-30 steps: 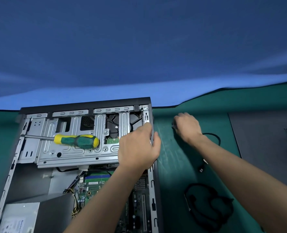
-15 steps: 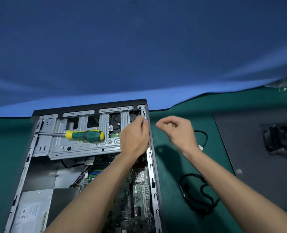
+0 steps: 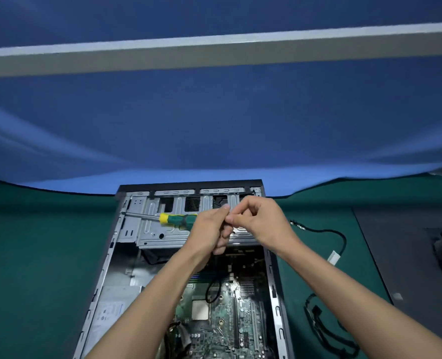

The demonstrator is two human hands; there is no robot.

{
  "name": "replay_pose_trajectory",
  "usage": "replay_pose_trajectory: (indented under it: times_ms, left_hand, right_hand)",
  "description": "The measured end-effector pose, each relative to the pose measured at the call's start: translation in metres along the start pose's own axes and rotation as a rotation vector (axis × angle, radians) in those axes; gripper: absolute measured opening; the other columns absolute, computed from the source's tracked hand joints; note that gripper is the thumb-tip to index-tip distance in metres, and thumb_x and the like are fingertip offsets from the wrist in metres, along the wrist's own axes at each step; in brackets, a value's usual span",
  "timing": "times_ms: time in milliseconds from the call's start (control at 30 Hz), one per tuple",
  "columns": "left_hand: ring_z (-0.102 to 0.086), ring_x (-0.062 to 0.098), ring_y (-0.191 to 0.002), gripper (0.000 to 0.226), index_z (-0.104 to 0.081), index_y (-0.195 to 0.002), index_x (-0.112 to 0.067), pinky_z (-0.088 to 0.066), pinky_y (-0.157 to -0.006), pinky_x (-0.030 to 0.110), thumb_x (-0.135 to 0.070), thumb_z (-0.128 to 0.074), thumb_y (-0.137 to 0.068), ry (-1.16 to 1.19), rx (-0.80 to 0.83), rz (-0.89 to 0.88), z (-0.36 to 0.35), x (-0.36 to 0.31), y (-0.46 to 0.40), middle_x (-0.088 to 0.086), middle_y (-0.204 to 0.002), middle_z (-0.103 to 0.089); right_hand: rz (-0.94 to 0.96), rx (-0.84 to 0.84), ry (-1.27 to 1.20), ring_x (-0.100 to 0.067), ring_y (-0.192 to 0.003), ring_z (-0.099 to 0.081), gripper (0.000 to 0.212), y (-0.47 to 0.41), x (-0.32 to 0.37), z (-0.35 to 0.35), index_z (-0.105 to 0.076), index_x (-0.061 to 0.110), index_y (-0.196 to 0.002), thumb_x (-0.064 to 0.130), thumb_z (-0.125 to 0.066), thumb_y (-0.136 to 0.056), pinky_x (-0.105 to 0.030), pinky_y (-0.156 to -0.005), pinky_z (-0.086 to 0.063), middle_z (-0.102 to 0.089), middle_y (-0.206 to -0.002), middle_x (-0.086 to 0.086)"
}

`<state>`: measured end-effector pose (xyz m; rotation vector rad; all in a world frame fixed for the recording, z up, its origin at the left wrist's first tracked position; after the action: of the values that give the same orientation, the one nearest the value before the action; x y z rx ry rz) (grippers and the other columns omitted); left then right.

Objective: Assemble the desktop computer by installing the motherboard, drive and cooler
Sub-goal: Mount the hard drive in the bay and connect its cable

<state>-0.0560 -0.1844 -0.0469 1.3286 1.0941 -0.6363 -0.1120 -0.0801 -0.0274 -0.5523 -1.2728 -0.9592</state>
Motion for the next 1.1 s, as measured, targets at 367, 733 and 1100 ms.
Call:
replay_pose_trajectory:
  times_ms: [367, 733, 1100]
  left_hand:
    - [-0.037, 0.013, -0.033, 0.037, -0.04, -0.068, -0.014, -0.03, -0.033, 0.019, -0.031, -0.04, -0.101, 0.1, -0.333, 0.04, 0.075, 0.022, 0.025, -0.004, -0.044, -0.035]
    - [-0.068, 0.013, -0.057, 0.009, -0.063, -0.088, 0.003, -0.053, -0.047, 0.018, -0.004, -0.058, -0.085, 0.85, -0.414, 0.06, 0.117, 0.011, 0.043, 0.011, -0.069, -0.07]
    - [-0.065, 0.014, -0.063, 0.012, -0.063, -0.081, -0.002, -0.057, -0.055, 0.025, -0.012, -0.062, -0.087, 1.107, -0.393, 0.094, 0.107, -0.012, 0.02, 0.006, -0.066, -0.066]
  right_hand:
    - [0.128, 0.11, 0.69, -0.015, -0.107, -0.053, 0.034, -0.051, 0.002, -0.076, -0.056, 0.025, -0.121, 0.034, -0.059, -0.088, -0.033, -0.086, -0.044, -0.06, -0.117, 0.005]
    - [0.117, 0.173, 0.855, -0.023, -0.099, -0.053, 0.026, -0.056, -0.002, -0.108, -0.058, 0.011, -0.113, 0.028, -0.051, -0.094, -0.033, -0.082, -0.042, -0.049, -0.11, -0.004]
    - [0.006, -0.074, 0.528, -0.011, -0.054, -0.052, 0.02, -0.008, 0.053, 0.001, -0.057, 0.027, -0.07, 0.04, -0.071, -0.073, -0.029, -0.054, -0.04, -0.056, -0.063, 0.01]
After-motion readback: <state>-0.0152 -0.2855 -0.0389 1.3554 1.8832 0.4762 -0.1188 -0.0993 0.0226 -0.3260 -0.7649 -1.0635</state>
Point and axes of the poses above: each hand's wrist, its own y-axis away from the middle knuckle, its own z-axis out of the back of the hand, x = y × z, the point moved 5 cm from there along -y, towards the middle knuckle
